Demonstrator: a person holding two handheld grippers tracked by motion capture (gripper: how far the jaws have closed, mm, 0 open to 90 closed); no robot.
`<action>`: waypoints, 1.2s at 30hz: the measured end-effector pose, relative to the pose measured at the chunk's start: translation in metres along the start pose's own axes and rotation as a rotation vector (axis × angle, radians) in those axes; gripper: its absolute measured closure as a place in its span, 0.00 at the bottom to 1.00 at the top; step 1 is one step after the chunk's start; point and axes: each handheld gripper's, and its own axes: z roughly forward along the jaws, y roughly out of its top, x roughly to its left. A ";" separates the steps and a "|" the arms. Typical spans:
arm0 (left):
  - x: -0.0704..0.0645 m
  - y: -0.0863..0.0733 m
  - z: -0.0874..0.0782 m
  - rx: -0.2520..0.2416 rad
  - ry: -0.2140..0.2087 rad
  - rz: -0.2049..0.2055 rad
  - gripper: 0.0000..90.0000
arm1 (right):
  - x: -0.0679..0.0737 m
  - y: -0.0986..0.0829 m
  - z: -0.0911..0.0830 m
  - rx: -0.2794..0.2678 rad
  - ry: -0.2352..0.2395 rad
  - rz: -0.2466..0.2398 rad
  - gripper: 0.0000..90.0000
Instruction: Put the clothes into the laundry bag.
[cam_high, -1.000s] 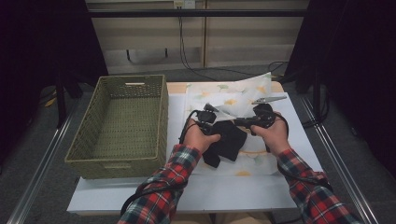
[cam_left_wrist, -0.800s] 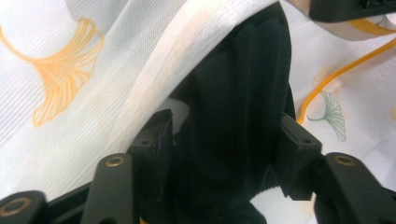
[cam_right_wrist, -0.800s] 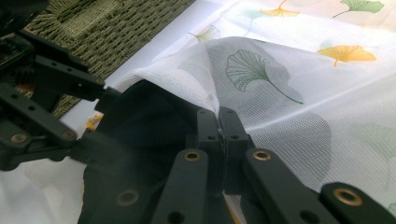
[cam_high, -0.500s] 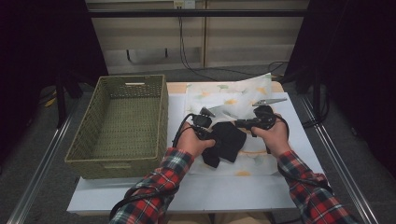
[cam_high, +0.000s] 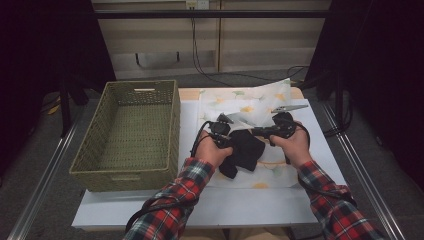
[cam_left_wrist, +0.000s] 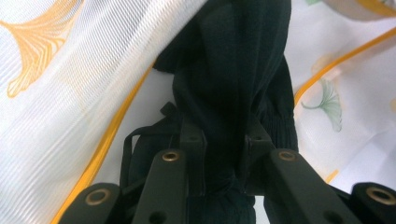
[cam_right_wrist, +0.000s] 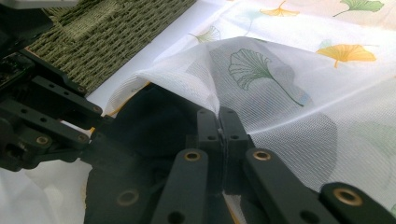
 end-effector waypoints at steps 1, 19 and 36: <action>-0.001 0.001 0.001 -0.002 -0.003 -0.004 0.84 | 0.000 0.000 0.000 -0.001 0.000 0.000 1.00; 0.004 0.012 -0.004 -0.064 0.043 -0.035 0.86 | 0.006 0.007 -0.002 0.000 0.010 -0.014 1.00; 0.001 0.014 0.006 -0.103 0.034 -0.034 0.86 | 0.004 0.003 -0.002 0.011 0.015 -0.009 1.00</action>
